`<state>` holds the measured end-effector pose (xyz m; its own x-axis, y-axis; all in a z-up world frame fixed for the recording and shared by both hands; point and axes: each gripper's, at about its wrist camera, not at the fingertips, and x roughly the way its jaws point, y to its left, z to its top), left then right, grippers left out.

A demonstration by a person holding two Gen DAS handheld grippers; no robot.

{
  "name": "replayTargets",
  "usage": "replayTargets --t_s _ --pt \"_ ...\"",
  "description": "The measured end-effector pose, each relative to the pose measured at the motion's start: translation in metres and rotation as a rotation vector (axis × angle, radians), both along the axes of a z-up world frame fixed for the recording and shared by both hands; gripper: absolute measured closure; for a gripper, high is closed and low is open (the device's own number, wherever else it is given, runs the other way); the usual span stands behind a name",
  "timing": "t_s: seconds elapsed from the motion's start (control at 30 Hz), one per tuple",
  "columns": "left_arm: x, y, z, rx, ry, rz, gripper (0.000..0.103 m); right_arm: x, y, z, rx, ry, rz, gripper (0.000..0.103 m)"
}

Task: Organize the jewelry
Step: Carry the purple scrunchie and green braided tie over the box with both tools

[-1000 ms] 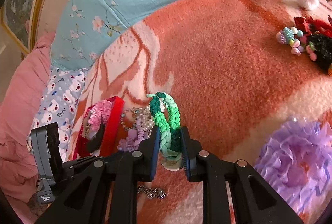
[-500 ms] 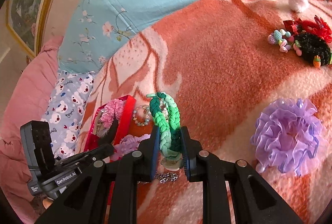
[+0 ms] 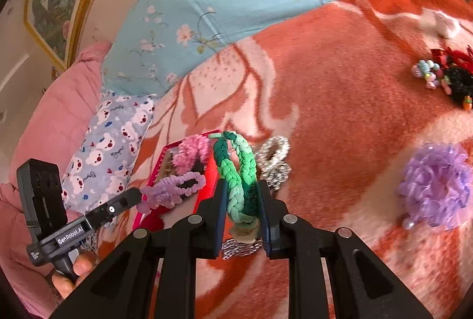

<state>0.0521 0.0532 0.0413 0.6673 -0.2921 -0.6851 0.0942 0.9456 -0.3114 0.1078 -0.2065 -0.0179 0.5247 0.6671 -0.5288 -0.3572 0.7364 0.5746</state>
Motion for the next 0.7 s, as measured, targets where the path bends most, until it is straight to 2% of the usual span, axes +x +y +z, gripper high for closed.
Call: replayTargets --t_s 0.37,0.7 --pt "-0.025 0.069 0.008 -0.02 -0.025 0.143 0.098 -0.015 0.054 0.007 -0.013 -0.013 0.091 0.084" --pt "-0.037 0.113 -0.007 -0.03 -0.006 0.227 0.098 -0.023 0.121 -0.001 -0.041 -0.003 0.206 0.084"
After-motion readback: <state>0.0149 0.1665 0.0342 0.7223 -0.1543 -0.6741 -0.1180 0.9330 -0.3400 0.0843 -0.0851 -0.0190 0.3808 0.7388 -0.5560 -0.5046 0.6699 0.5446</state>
